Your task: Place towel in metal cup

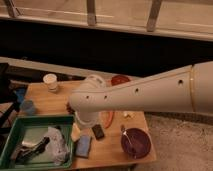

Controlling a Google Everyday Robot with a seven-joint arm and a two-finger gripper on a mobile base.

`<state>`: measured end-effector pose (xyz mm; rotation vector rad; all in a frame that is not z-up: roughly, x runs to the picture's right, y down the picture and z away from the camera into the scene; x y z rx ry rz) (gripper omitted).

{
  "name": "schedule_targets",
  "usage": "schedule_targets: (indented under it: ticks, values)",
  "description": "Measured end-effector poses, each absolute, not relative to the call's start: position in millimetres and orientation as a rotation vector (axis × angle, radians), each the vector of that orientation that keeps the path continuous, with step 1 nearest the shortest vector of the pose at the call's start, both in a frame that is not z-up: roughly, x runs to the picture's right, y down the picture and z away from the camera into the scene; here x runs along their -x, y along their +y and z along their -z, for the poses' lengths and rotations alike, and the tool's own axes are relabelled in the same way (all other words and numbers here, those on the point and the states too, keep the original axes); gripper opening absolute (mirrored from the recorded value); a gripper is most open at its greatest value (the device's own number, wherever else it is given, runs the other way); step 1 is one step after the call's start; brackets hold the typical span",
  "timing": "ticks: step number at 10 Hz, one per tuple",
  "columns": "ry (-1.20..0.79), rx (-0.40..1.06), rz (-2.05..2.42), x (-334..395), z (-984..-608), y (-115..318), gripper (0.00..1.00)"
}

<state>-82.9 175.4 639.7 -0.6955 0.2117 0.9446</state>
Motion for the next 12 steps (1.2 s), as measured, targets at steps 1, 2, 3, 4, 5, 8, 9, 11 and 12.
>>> schedule_targets:
  ticks: [1, 2, 3, 4, 5, 8, 9, 11, 12]
  values:
    - [0.199, 0.709, -0.917, 100.8, -648.3, 177.0, 0.8]
    - [0.189, 0.722, -0.885, 121.6, -656.7, 179.7, 0.8]
    - [0.179, 0.734, -0.836, 150.2, -666.0, 185.1, 0.8]
    - [0.175, 0.738, -0.803, 166.2, -670.9, 189.3, 0.8]
    - [0.168, 0.739, -0.75, 189.2, -677.3, 196.4, 0.8]
    - [0.154, 0.733, -0.619, 230.6, -687.5, 213.2, 0.8]
    - [0.147, 0.736, -0.59, 239.8, -685.7, 217.5, 0.8]
    - [0.154, 0.728, -0.589, 235.2, -688.4, 215.6, 0.8]
    - [0.151, 0.73, -0.587, 237.0, -688.0, 216.3, 0.8]
